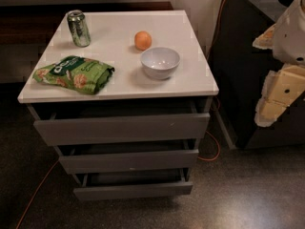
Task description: Place green can into bottom drawer
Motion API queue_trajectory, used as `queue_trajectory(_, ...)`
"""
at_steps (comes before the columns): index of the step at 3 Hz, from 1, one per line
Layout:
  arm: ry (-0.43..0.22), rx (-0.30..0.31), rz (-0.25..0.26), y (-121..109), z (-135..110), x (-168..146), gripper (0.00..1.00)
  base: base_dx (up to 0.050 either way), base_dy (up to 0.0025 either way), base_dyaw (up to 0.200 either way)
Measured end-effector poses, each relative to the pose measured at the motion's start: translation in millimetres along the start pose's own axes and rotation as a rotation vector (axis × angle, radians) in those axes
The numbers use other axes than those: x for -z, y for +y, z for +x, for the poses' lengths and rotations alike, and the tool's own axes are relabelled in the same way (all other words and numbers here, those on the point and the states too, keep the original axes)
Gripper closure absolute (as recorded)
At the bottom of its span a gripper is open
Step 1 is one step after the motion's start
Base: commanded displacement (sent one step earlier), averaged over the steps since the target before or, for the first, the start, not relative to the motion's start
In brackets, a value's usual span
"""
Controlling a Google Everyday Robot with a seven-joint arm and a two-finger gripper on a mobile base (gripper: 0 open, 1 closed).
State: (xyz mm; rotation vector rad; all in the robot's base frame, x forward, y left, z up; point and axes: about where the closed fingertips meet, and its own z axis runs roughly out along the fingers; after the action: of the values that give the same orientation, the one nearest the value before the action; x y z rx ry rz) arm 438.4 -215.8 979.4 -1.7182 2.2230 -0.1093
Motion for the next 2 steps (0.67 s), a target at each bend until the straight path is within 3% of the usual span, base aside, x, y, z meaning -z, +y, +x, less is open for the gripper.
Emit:
queue_trajectory(1, 0.000, 0.000, 0.000, 0.0, 0.0, 0.0, 0.00, -0.020, -0.00186, 0.182)
queue_trajectory(2, 0.000, 0.000, 0.000, 0.0, 0.0, 0.0, 0.00, -0.050, 0.00016, -0.001)
